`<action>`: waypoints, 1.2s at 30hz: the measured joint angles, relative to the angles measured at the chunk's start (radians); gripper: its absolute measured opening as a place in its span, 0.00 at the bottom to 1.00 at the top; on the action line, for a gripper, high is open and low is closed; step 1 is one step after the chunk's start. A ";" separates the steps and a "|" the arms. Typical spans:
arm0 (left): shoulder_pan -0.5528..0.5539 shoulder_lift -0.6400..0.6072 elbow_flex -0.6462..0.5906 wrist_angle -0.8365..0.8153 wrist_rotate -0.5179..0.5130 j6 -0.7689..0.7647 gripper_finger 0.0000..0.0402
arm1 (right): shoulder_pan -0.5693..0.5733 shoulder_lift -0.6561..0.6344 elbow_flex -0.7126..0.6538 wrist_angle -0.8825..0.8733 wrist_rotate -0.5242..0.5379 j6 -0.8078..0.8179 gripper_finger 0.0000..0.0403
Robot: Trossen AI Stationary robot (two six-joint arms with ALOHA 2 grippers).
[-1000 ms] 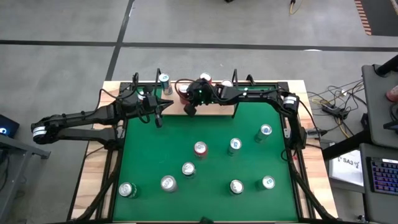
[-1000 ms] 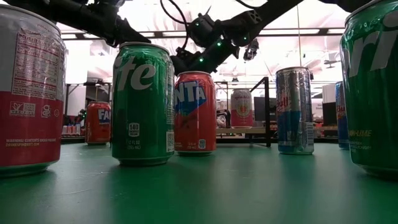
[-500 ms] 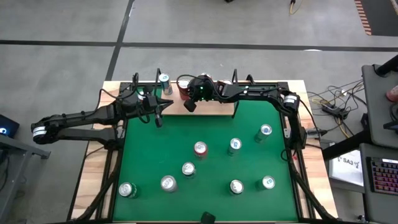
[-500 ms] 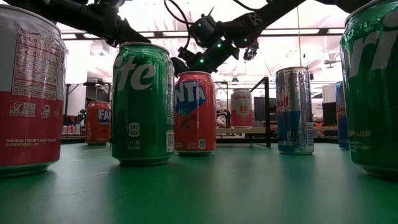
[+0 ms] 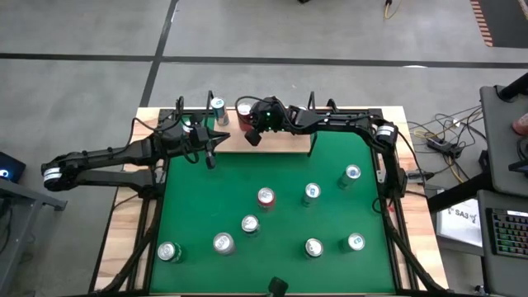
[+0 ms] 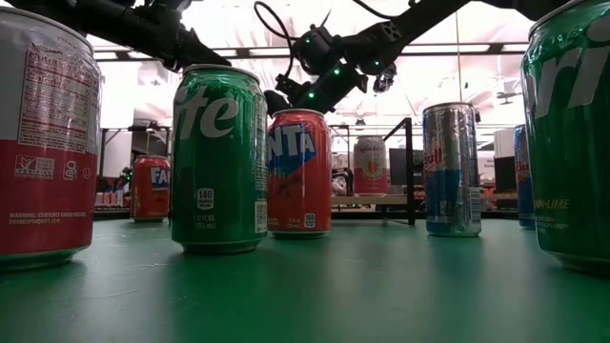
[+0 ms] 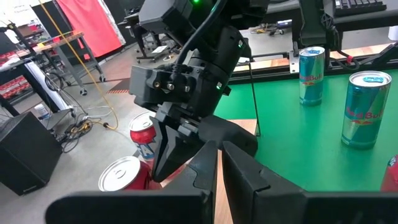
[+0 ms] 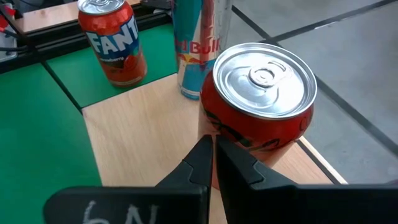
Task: Pick and place cans onto a shelf
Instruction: Put the red soda can on the shelf
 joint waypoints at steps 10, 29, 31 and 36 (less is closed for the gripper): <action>0.000 0.000 0.000 0.000 0.000 0.000 0.02 | 0.000 0.000 0.000 0.000 0.042 -0.004 0.03; 0.000 0.000 0.000 0.000 0.000 0.005 0.02 | 0.009 -0.003 0.000 -0.003 0.039 0.015 0.03; 0.000 0.000 0.000 0.000 0.000 0.005 0.02 | 0.009 -0.003 0.000 -0.003 0.038 0.015 0.03; 0.000 0.000 0.000 0.000 0.000 0.005 0.02 | 0.009 -0.003 0.000 -0.003 0.040 0.013 0.03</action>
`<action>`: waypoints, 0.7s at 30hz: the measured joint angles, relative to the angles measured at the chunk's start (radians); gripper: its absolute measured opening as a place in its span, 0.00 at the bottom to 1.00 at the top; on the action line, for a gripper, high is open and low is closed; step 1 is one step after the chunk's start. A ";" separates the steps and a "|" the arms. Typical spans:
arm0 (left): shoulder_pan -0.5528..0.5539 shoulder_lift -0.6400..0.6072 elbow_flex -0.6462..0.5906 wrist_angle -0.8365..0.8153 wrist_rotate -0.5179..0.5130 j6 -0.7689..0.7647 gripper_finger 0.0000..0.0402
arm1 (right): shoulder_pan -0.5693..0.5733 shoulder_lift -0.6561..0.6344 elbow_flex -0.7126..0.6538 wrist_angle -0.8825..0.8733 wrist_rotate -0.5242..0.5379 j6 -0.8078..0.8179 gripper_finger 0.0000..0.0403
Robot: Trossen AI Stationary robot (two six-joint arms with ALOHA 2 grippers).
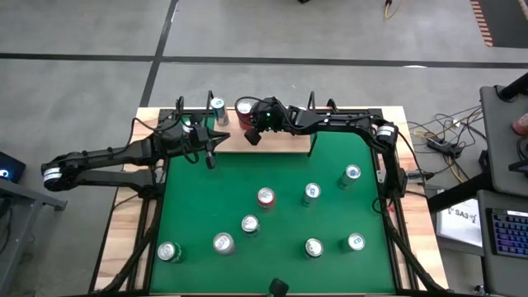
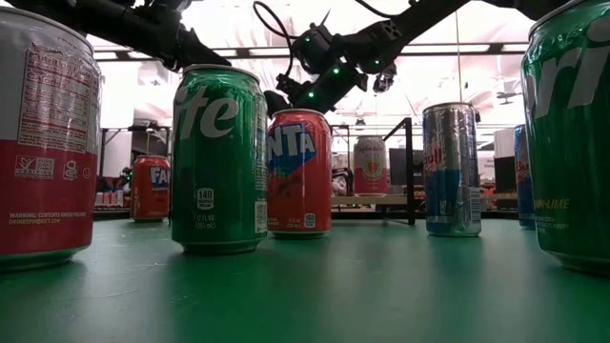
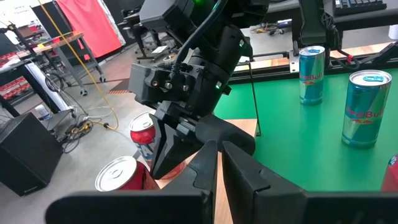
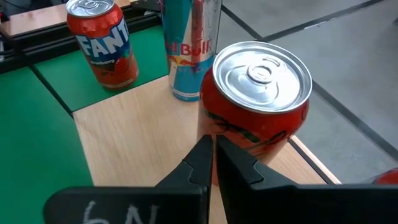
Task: Pick and place cans onto a shelf
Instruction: Put the red soda can on the shelf
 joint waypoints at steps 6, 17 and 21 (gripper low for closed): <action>0.000 0.000 0.000 0.000 0.000 0.002 0.02 | -0.004 0.000 0.000 0.000 0.001 -0.001 0.03; 0.000 0.000 0.000 0.000 -0.086 0.008 0.02 | -0.007 -0.019 0.000 -0.015 0.037 0.045 0.03; 0.002 0.000 0.000 -0.002 -0.102 0.028 0.02 | -0.007 -0.042 0.000 -0.015 0.051 0.071 0.03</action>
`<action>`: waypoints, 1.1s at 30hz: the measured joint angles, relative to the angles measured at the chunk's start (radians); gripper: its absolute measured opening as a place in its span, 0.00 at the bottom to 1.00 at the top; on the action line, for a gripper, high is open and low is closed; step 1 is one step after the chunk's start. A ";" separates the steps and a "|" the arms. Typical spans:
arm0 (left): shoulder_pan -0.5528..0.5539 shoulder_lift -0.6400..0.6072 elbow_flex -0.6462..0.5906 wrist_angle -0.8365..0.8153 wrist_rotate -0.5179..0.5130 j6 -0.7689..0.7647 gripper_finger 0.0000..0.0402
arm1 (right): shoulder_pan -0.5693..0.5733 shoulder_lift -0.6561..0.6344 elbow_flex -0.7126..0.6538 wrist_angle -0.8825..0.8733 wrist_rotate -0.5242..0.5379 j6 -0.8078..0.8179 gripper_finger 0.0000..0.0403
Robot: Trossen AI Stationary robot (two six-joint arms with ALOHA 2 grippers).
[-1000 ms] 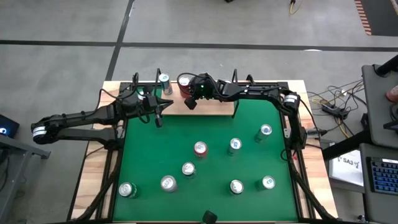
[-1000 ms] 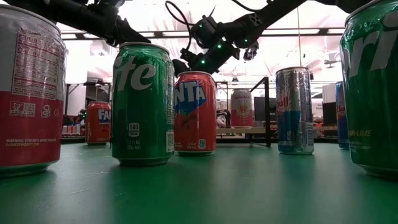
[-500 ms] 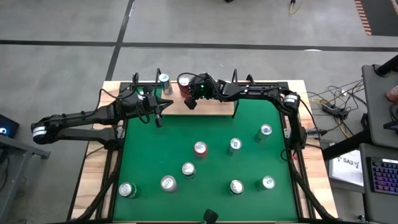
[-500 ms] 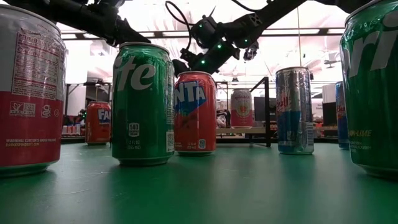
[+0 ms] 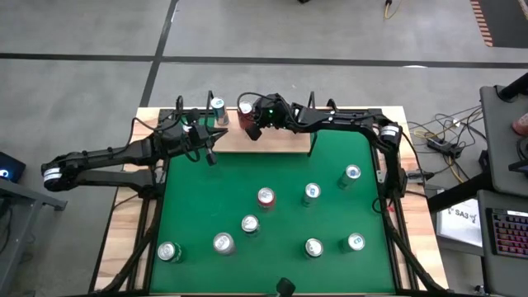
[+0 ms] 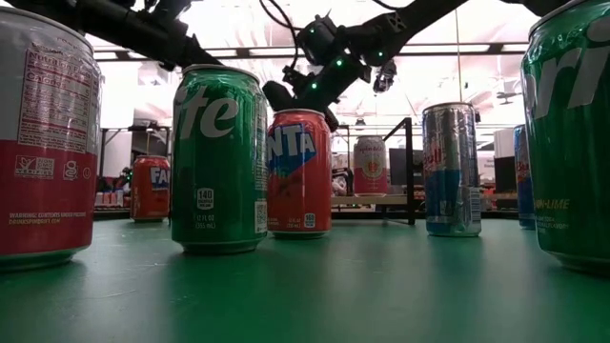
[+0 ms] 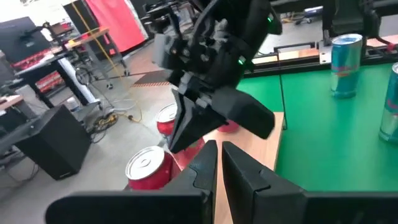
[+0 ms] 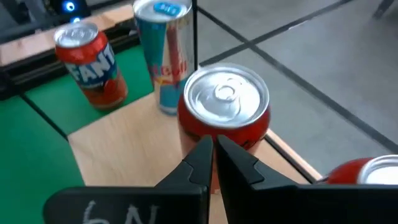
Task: Pick and place cans onto a shelf
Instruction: Put the red soda can on the shelf
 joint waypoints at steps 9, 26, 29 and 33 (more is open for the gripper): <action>0.028 0.000 0.000 0.027 -0.001 0.025 0.02 | -0.006 -0.013 0.038 0.017 0.011 0.016 0.03; 0.038 0.000 0.002 0.053 0.007 -0.003 0.02 | -0.029 0.031 0.091 -0.014 0.010 -0.014 0.03; 0.038 0.000 0.002 0.060 0.008 -0.003 0.02 | -0.028 0.036 0.091 -0.014 0.009 -0.013 0.03; 0.038 0.000 0.002 0.061 0.008 -0.004 0.02 | -0.028 0.062 0.090 -0.013 0.008 -0.002 0.03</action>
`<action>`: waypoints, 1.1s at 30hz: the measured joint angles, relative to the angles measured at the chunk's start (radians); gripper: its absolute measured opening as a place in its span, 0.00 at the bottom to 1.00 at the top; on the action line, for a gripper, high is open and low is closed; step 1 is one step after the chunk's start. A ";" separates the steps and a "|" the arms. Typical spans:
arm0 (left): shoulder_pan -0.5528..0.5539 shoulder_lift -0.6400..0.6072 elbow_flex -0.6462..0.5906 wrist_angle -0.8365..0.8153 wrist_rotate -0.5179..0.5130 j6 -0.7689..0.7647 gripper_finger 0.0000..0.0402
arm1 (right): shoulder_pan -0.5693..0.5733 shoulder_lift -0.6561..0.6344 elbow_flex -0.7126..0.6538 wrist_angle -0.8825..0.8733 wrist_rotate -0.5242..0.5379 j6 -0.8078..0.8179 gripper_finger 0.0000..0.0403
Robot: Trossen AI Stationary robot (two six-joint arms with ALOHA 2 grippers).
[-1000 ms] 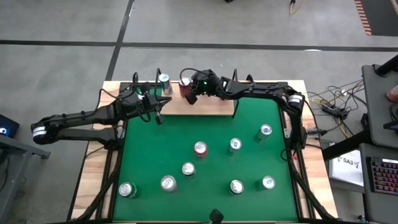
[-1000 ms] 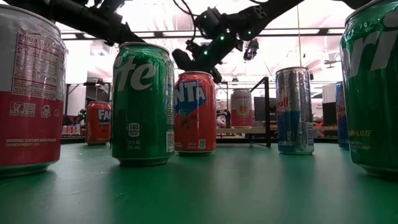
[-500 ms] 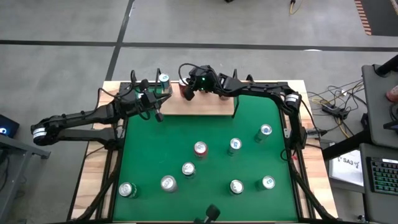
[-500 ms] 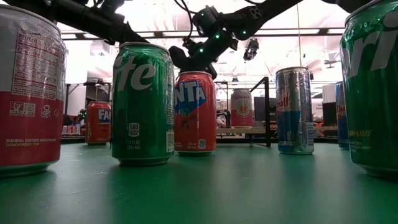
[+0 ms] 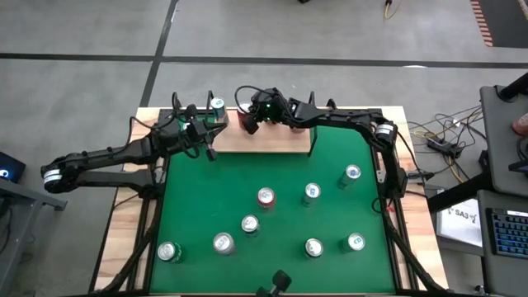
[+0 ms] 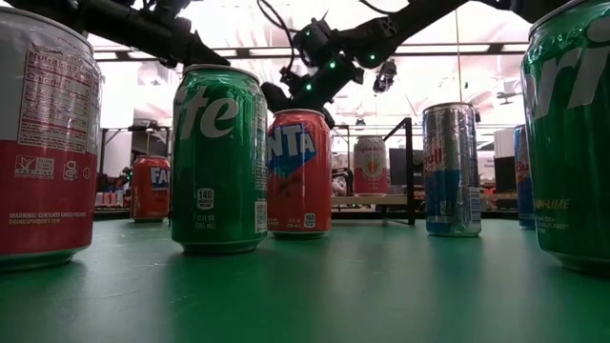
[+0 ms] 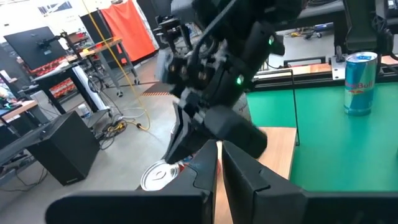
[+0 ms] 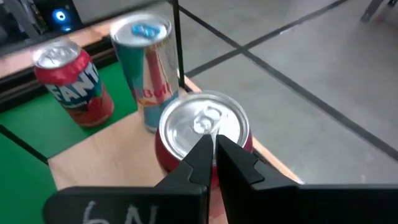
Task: Pick and place cans onto a shelf
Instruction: Put the red soda can on the shelf
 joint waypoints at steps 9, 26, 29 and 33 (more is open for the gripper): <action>0.000 0.000 0.000 0.000 0.000 0.000 0.02 | 0.002 0.043 0.000 0.086 -0.012 0.010 0.03; 0.000 0.000 0.000 0.001 0.000 0.000 0.02 | 0.002 0.012 -0.003 0.068 -0.014 -0.009 0.03; 0.000 0.000 0.000 0.000 0.000 0.000 0.02 | 0.002 0.006 -0.003 0.058 0.031 -0.019 0.03; 0.000 0.000 0.000 0.000 0.000 0.000 0.02 | 0.002 0.006 -0.003 0.038 0.061 -0.019 0.03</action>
